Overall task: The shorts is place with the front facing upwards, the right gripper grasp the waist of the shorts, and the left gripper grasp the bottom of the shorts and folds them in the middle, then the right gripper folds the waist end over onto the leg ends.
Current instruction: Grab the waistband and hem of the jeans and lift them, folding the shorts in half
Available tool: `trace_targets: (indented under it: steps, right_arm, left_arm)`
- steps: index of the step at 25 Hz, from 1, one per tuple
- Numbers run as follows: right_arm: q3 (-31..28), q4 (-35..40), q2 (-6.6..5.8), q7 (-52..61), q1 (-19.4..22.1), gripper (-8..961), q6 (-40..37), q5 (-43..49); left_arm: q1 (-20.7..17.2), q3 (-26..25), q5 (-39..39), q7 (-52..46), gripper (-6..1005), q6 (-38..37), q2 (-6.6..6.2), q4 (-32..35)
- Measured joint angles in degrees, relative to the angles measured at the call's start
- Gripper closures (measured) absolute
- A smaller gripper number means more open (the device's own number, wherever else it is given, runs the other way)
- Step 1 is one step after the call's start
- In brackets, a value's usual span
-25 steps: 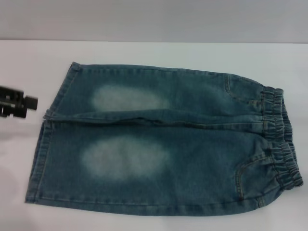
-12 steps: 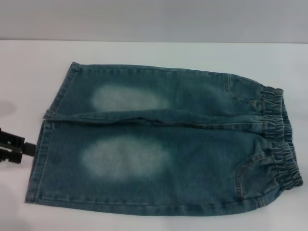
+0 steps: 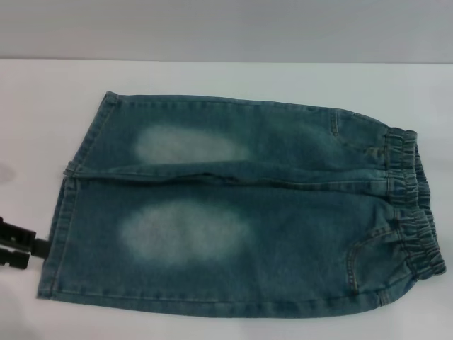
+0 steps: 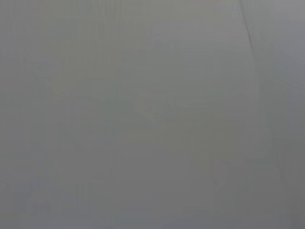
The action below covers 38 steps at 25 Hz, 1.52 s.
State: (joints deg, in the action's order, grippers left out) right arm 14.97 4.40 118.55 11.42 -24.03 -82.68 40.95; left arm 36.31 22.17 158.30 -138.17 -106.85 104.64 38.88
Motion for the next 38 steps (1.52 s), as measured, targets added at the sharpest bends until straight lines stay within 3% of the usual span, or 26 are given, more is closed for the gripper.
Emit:
trace_targets:
  steps: [14, 38]
  right_arm:
    - [-0.03, 0.13, 0.01, 0.00, 0.50, 368, 0.01, 0.00]
    - [0.18, 0.15, 0.07, 0.40, 0.91, 368, -0.20, 0.06]
  left_arm:
    - [-0.80, 5.89, -0.01, -0.09, 400, 4.79, 1.34, 0.12]
    - [-2.25, 7.02, -0.29, 1.23, 398, 6.30, 3.18, -0.19]
